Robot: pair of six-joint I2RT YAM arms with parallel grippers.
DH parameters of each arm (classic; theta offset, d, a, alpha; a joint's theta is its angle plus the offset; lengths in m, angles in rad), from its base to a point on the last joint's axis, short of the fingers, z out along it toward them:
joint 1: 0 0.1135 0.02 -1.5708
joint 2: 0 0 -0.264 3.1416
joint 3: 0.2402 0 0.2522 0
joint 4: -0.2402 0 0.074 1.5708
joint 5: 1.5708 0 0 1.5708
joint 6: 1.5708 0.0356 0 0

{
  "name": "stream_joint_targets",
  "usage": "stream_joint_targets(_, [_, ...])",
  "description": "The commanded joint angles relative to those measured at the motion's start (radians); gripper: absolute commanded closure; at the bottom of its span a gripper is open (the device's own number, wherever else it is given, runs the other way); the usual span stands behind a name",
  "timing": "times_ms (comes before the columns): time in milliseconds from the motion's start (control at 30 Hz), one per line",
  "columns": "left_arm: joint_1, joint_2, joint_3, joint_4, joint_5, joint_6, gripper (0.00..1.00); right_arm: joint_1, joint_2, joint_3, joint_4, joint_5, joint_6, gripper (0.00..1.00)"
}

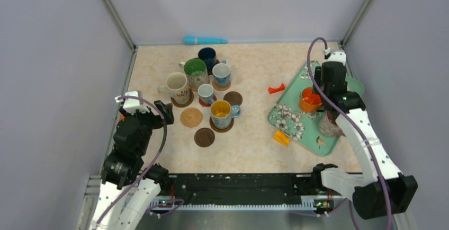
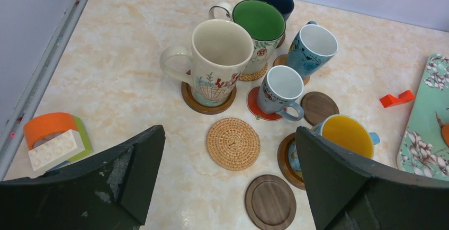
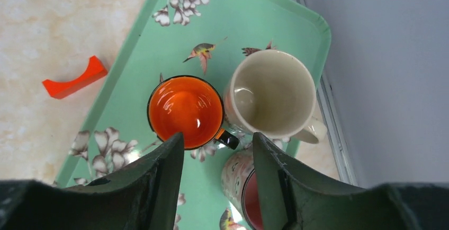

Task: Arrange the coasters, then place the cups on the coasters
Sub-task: Pick up the cup from the tray.

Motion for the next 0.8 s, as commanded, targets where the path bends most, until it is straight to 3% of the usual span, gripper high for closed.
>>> stream_joint_targets(0, [-0.001, 0.004, 0.018, 0.03, 0.008, -0.007, 0.01, -0.088, 0.108, 0.07, 0.036, -0.174, -0.118, 0.53])
stream_joint_targets(367, [-0.004, 0.017, 0.017, 0.031, 0.016, -0.006, 0.01, -0.302, 0.275, 0.129, 0.02, -0.291, -0.142, 0.57])
stream_joint_targets(767, [-0.003, 0.033, 0.03, 0.015, -0.011, -0.006, 0.02, -0.325, 0.351, 0.097, 0.087, -0.366, -0.161, 0.62])
